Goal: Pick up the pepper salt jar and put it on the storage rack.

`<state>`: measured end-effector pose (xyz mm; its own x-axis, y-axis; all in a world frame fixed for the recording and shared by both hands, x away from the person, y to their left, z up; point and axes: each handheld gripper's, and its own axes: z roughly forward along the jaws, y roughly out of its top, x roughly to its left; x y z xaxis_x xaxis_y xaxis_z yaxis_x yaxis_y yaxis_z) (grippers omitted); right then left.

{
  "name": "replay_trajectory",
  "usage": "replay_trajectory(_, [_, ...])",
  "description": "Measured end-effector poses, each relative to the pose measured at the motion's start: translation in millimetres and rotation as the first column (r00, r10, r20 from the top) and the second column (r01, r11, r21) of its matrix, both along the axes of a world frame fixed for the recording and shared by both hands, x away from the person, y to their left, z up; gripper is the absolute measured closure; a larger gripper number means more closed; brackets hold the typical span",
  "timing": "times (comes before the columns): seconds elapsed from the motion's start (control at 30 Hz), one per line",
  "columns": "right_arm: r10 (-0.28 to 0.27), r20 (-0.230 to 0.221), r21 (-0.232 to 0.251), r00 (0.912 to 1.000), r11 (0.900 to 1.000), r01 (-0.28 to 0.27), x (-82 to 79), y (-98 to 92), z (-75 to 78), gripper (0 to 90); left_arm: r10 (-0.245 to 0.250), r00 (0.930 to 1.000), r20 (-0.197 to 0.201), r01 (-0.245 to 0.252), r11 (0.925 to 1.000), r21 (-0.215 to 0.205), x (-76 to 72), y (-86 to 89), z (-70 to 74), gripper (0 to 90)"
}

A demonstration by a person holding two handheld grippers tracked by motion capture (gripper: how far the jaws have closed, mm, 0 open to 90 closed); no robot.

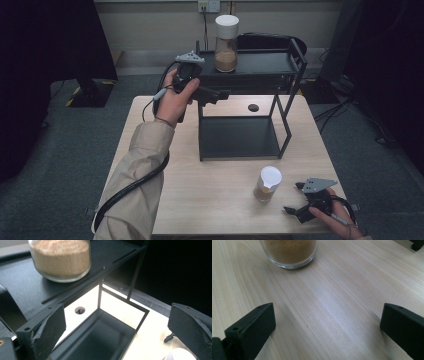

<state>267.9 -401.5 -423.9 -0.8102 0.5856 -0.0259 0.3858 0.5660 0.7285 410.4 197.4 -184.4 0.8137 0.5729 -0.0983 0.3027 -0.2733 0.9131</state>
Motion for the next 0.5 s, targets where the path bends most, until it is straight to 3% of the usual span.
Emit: replay_trajectory(0.5, [0.000,0.000,0.000,1.0000,1.000,0.000,0.0,0.0,-0.1,0.0,-0.008,0.9998,-0.019,0.008,0.9999,0.008,-6.8,13.2,-30.8,1.0])
